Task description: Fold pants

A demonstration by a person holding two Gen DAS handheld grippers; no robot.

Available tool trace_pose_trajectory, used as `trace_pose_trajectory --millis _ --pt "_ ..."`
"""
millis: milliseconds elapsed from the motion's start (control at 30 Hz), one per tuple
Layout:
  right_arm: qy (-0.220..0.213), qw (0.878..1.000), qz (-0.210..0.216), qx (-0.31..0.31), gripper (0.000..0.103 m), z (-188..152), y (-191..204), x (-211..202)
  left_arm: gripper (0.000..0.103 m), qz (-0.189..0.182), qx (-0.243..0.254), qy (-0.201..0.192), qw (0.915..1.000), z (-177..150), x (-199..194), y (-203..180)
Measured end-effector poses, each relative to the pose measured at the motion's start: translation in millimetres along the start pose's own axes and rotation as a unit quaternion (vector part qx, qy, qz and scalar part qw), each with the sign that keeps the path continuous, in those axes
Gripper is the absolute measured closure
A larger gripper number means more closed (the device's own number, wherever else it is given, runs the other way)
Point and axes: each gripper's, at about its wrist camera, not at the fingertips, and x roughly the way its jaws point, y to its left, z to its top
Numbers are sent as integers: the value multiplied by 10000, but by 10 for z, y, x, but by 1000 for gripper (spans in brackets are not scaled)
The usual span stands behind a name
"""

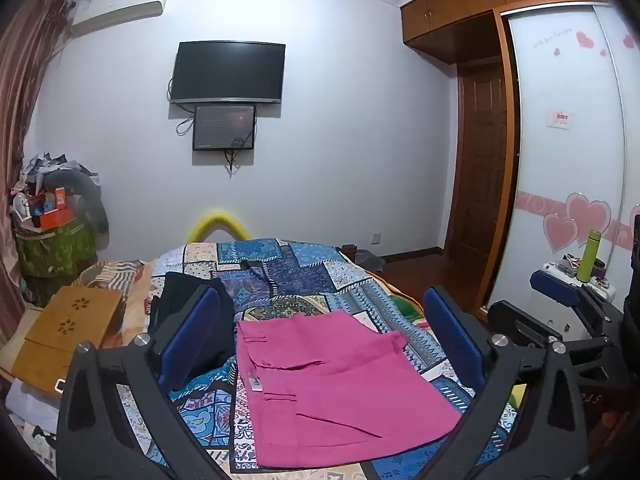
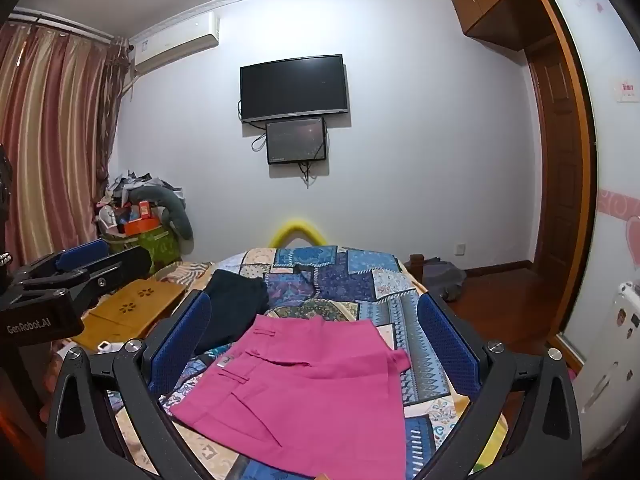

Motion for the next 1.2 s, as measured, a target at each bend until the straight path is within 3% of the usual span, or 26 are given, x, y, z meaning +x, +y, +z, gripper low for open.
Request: trace_pose_trajectory --millis 1200 --pt "99 9999 -29 77 0 -5 30 42 0 98 7 28 9999 -37 16 -8"
